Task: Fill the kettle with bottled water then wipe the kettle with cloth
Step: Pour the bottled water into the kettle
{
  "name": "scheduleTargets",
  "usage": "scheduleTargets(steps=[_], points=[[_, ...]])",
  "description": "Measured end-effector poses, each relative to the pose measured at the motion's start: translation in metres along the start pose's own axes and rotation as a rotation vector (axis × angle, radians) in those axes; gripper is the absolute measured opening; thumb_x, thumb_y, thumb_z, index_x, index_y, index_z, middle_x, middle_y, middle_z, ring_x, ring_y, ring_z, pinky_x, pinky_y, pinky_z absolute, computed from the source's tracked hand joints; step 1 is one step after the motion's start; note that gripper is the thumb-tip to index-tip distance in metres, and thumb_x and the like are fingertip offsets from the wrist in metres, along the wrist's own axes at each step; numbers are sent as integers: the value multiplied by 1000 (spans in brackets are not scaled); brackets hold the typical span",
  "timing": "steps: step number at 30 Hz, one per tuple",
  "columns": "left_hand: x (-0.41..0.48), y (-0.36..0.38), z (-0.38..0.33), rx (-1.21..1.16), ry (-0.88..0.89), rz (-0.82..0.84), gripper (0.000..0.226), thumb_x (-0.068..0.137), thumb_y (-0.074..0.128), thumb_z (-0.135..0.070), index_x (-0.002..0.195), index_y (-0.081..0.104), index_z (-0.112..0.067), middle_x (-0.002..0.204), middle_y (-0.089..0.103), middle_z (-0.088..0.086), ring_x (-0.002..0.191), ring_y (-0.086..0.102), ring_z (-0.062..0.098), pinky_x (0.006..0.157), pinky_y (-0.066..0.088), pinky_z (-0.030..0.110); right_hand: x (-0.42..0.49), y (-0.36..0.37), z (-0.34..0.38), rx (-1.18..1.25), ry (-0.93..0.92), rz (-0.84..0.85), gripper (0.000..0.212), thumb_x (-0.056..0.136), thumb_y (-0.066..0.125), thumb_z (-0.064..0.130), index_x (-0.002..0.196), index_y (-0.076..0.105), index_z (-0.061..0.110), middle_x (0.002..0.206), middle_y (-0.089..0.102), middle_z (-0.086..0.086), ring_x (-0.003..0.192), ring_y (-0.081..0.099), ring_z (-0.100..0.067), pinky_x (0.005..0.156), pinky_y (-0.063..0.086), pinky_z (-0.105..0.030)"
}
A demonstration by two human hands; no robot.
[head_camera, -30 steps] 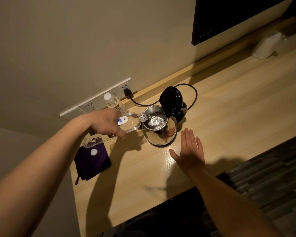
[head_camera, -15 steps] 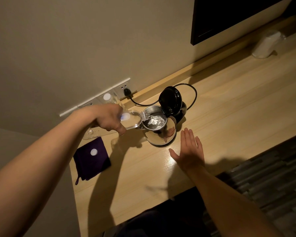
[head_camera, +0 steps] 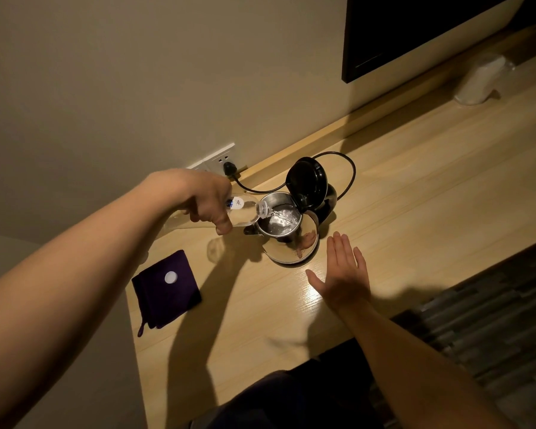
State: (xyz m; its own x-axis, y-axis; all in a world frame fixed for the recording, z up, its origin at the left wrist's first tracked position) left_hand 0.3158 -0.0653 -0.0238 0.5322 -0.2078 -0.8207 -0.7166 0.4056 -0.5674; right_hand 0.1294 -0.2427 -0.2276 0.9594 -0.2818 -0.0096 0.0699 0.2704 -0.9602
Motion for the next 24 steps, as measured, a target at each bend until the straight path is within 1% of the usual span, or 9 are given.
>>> scheduleTargets(steps=[4,9,13,14,16,17,19,21,24], points=[[3,-5,-9,48,-28,22,29,76,86,-24,84,65,-5,69,59,10,61,54,29,61,47,36,0,0,0,17,-1,-18,93,92,54,65,157,39,0,167,35,-19,157,32,-31,123,33,-52],[6,-7,-18,87,-53,38,29,78,85,-24,77,62,-7,55,52,5,50,50,25,59,46,33,0,2,-1,21,6,-15,94,92,53,66,158,38,1,167,34,-18,158,29,-29,124,31,-51],[8,-11,-20,83,-98,33,30,80,86,-23,78,62,-4,44,52,1,43,50,20,48,45,27,0,2,-2,24,5,-21,93,93,53,66,158,38,1,167,34,-18,158,29,-30,125,31,-51],[9,-12,-20,84,-106,30,30,79,86,-23,77,63,-4,46,59,4,45,53,21,48,46,27,0,2,-2,27,5,-21,93,93,54,66,158,38,1,167,34,-18,158,29,-29,125,31,-51],[9,-12,-22,94,-111,35,31,78,87,-24,77,63,-4,72,73,16,58,60,27,55,50,31,0,1,-2,32,9,-25,93,93,54,66,158,39,1,167,35,-18,158,30,-29,124,32,-51],[10,-11,-23,95,-114,42,31,78,87,-25,78,63,-4,80,74,20,64,60,29,59,52,34,0,1,-2,37,12,-29,92,92,54,65,157,40,1,166,36,-17,157,31,-29,124,32,-51],[13,-9,-23,94,-117,48,33,78,87,-25,83,65,-2,77,67,16,68,59,31,65,52,36,0,0,-2,47,18,-35,92,91,56,65,156,42,1,165,38,-17,156,34,-29,123,34,-51],[15,-6,-23,106,-124,61,35,78,87,-25,92,66,0,82,70,17,69,60,31,66,52,37,0,0,-2,50,19,-36,92,91,57,64,156,42,1,165,39,-17,156,34,-29,123,34,-51],[17,-2,-24,146,-121,83,33,80,85,-23,89,64,0,115,74,30,74,59,30,61,50,34,1,1,-2,48,16,-26,93,91,56,65,157,41,1,166,37,-17,157,33,-29,123,33,-51]])
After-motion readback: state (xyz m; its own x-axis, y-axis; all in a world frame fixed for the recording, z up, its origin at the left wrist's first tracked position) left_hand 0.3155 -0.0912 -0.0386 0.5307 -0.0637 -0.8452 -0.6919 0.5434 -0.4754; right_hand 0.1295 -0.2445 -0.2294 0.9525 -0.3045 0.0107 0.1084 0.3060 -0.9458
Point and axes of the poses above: each hand's wrist, its own x-axis towards the middle knuckle, its own y-axis out of the palm, z = x × y, the point moved 10 cm from there along x, towards the middle knuckle
